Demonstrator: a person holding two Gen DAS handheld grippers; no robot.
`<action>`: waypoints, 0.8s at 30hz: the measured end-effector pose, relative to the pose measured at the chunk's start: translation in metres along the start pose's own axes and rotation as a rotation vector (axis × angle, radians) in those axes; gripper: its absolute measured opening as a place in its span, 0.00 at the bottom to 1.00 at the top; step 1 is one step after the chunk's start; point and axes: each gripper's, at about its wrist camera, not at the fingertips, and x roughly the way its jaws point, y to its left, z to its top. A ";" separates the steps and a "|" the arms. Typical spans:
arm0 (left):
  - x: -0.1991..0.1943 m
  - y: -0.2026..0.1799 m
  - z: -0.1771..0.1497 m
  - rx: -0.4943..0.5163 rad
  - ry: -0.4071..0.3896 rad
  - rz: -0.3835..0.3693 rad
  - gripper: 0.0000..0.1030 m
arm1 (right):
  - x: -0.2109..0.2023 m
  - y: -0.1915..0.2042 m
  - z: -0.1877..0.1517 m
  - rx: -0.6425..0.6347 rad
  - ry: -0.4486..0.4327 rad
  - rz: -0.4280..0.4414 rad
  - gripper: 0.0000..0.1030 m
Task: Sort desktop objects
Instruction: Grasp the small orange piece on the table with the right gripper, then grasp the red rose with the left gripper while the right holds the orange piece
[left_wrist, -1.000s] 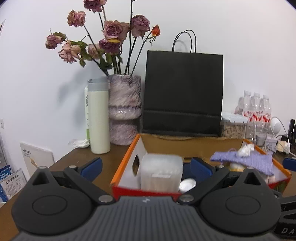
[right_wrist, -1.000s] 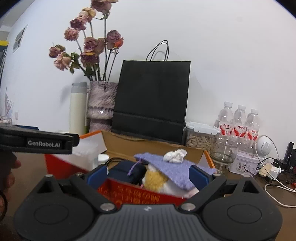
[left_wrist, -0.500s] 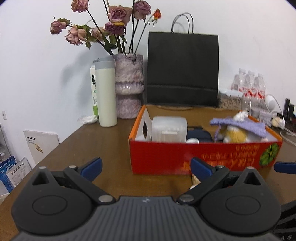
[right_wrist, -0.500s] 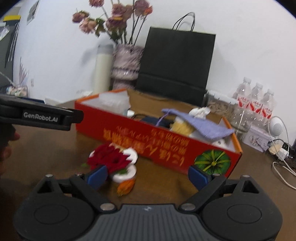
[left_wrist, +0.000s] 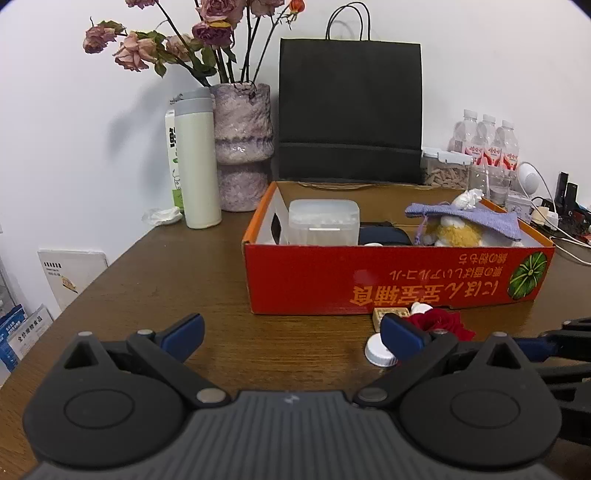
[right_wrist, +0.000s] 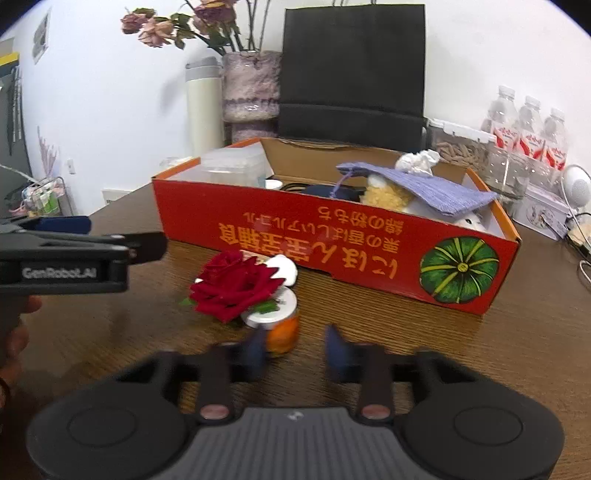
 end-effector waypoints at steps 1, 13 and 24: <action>0.000 0.000 0.000 0.002 0.003 -0.001 1.00 | -0.001 0.000 0.000 0.001 -0.001 0.005 0.11; -0.003 -0.018 -0.002 0.032 0.001 -0.112 1.00 | -0.001 -0.019 0.003 0.068 -0.003 -0.031 0.11; 0.019 -0.050 0.001 0.062 0.054 -0.187 1.00 | -0.003 -0.037 0.005 0.074 -0.011 -0.071 0.11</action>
